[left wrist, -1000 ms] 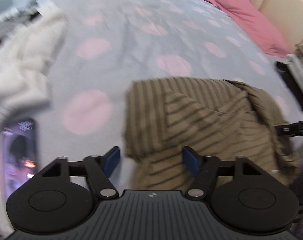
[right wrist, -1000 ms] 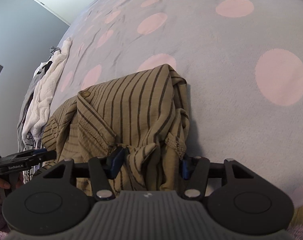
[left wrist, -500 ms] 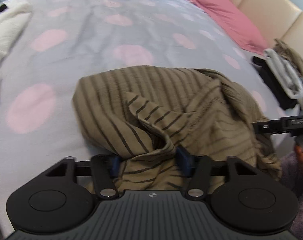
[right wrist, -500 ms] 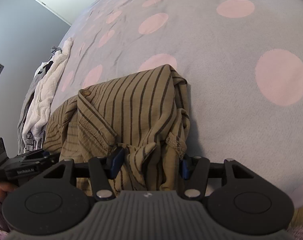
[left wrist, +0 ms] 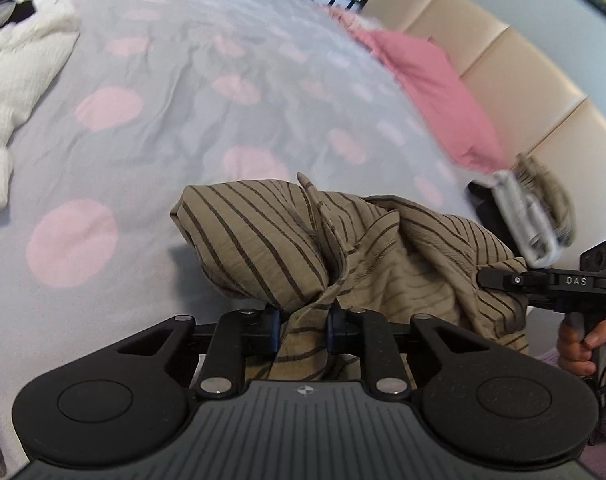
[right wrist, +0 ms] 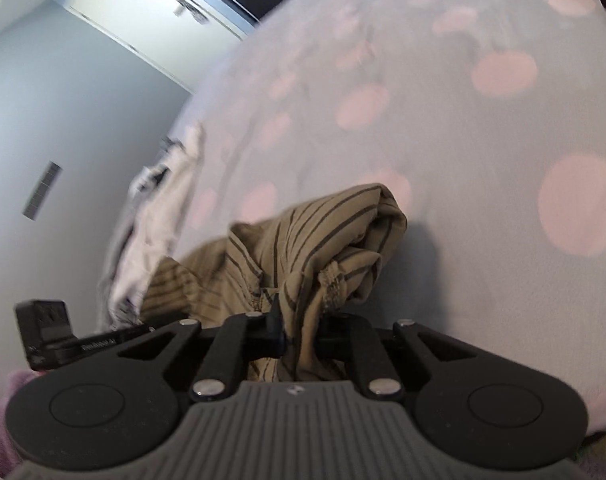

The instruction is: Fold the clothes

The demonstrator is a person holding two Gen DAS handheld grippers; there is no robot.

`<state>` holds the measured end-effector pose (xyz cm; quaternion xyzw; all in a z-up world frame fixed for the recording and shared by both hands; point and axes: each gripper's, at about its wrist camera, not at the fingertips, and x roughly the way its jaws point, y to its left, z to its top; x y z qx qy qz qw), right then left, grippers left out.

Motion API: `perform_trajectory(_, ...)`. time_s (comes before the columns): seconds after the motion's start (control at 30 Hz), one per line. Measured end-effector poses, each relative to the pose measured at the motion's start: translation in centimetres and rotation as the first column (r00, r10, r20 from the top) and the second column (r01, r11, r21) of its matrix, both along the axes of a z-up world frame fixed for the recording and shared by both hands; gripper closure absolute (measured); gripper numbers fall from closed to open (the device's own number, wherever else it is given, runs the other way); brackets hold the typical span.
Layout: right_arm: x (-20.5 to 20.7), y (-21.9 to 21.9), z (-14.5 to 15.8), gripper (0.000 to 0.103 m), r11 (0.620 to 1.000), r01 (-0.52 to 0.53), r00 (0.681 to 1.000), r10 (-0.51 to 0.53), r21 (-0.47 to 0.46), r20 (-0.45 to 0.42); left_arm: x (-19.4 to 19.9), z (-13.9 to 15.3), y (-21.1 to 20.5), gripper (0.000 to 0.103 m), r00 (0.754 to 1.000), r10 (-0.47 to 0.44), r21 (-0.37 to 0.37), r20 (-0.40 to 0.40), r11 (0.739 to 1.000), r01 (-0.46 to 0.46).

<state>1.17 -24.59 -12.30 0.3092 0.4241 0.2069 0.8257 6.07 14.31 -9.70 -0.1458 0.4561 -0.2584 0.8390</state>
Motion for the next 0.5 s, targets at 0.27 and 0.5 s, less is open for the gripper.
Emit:
perform_trajectory(0.27, 0.2, -2.6, 5.5, 0.091, 0.998, 0.054, 0.994, -0.056, 0.028, 0.092, 1.4, 5.0, -2.9, 0.086, 0.993, -0.054, -0.050, 0.107, 0.997, 0.059)
perform_trajectory(0.5, -0.3, -8.6, 13.1, 0.091, 0.991, 0.125, 0.976, -0.115, -0.044, 0.183, 3.4, 9.5, -9.7, 0.086, 0.979, -0.104, -0.157, 0.175, 0.979, 0.132)
